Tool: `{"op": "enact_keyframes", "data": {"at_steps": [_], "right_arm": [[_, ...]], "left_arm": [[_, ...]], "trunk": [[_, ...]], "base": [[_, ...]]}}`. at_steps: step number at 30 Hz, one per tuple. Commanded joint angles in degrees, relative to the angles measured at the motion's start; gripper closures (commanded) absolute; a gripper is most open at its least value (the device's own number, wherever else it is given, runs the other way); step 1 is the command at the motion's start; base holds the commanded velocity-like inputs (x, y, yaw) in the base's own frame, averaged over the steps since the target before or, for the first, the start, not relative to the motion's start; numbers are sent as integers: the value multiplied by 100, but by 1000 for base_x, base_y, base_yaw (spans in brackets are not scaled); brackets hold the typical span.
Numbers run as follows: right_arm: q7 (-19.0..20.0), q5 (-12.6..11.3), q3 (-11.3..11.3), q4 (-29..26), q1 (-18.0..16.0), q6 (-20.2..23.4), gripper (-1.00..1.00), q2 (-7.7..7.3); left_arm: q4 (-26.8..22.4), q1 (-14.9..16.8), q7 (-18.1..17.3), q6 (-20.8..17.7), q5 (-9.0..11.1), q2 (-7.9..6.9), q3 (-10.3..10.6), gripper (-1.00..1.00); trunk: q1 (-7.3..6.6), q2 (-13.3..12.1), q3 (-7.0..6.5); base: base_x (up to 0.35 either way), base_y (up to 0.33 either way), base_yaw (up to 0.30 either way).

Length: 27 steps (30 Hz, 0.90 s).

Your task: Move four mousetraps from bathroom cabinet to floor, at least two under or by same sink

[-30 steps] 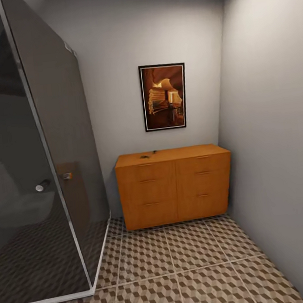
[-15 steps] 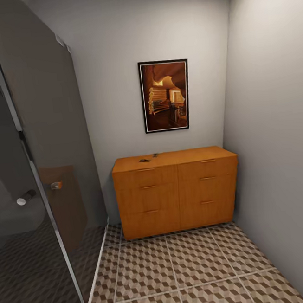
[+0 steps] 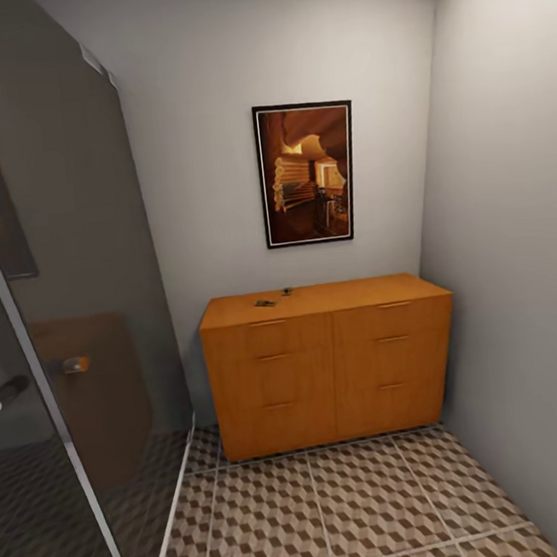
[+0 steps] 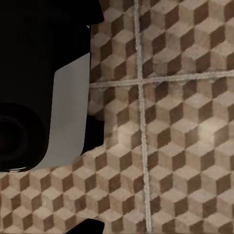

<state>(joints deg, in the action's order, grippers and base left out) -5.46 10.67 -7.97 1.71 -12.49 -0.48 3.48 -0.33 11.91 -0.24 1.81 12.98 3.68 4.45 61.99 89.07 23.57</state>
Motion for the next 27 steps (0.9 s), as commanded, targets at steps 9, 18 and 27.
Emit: {"op": "enact_keyframes", "data": {"at_steps": [9,18,27], "right_arm": [[-25,59,-47,14,-8,-5,-100,-5],[-25,63,-47,14,-8,-5,-100,-5],[-25,64,-47,14,-8,-5,-100,-5]], "left_arm": [[7,5,-2,21,56,1,47,-100],[7,5,-2,29,56,1,46,-100],[7,5,-2,49,56,1,47,-100]], "trunk": [[3,3,6],[3,3,6],[3,3,6]], "base": [[323,0,0],[323,0,0],[323,0,0]]}}
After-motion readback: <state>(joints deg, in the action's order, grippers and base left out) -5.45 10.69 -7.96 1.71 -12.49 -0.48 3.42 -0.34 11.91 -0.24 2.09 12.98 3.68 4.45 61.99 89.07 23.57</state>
